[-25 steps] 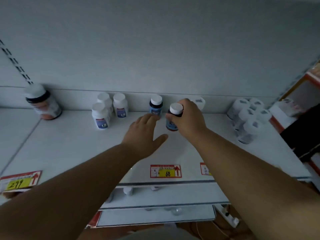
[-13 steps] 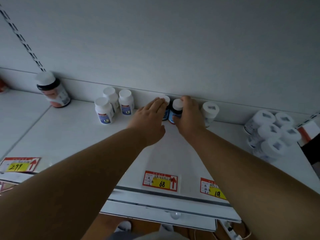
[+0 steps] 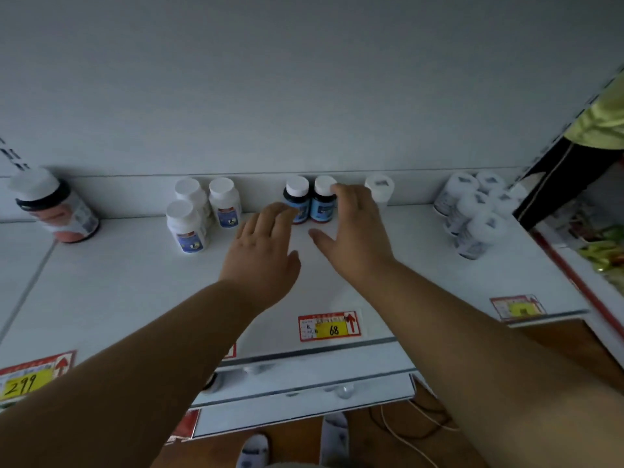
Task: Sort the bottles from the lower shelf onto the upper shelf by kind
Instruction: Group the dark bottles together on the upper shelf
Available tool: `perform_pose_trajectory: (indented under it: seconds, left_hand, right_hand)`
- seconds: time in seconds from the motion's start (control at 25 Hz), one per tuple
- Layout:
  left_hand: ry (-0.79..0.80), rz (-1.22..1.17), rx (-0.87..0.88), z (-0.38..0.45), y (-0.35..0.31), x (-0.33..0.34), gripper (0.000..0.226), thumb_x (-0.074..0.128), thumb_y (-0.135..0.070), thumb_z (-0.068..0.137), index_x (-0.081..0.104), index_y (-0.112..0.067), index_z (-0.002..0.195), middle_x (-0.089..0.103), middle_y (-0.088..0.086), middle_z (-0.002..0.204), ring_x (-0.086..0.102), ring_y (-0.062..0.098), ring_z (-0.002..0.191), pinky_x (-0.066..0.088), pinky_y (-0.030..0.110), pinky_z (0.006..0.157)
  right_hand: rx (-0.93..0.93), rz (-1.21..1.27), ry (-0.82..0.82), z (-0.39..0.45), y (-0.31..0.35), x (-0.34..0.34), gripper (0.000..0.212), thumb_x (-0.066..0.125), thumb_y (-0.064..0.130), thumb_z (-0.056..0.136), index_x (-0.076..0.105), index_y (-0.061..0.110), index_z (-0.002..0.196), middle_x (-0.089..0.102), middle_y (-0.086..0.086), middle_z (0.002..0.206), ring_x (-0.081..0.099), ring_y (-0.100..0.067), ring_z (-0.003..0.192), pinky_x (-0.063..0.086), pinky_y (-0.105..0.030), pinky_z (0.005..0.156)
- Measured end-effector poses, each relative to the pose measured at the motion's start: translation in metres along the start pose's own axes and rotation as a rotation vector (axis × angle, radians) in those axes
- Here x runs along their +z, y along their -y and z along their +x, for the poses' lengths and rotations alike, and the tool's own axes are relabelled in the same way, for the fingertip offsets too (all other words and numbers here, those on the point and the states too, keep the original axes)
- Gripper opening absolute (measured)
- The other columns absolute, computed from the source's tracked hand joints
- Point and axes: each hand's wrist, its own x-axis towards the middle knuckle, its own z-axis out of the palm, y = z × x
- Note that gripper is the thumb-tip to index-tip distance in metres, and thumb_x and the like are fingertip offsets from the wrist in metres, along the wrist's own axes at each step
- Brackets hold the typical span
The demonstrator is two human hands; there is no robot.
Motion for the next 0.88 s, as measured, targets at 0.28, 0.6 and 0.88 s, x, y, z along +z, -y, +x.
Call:
perform_pose_trajectory:
  seconds: [0.28, 0.6, 0.88]
  left_hand:
    - [-0.040, 0.003, -0.214, -0.128, 0.032, -0.057, 0.056, 0.061, -0.028, 0.088, 0.043, -0.022, 0.140, 0.063, -0.002, 0.124, 0.055, 0.024, 0.116, 0.041, 0.040, 0.100]
    - [-0.094, 0.118, -0.511, -0.313, 0.071, -0.118, 0.043, 0.059, -0.032, 0.083, 0.057, -0.020, 0.125, 0.065, 0.001, 0.110, 0.061, 0.027, 0.098, 0.049, 0.037, 0.081]
    - [-0.225, -0.030, -0.777, -0.461, 0.208, -0.181, 0.047, 0.065, -0.027, 0.086, 0.054, -0.022, 0.131, 0.063, -0.002, 0.118, 0.057, 0.020, 0.108, 0.046, 0.033, 0.085]
  right_hand:
    - [-0.182, 0.255, 0.066, -0.072, 0.102, 0.008, 0.034, 0.066, 0.037, 0.091, 0.055, 0.016, 0.115, 0.062, -0.002, 0.109, 0.059, -0.016, 0.096, 0.051, -0.034, 0.080]
    - [-0.422, 0.491, 0.405, -0.155, 0.254, 0.035, 0.027, 0.050, 0.046, 0.097, 0.051, 0.024, 0.114, 0.052, 0.006, 0.112, 0.053, -0.007, 0.090, 0.047, -0.021, 0.074]
    - [-0.519, 0.477, 0.633, -0.241, 0.412, 0.146, 0.035, 0.058, 0.042, 0.094, 0.047, 0.029, 0.125, 0.053, 0.011, 0.114, 0.054, -0.002, 0.098, 0.054, -0.027, 0.083]
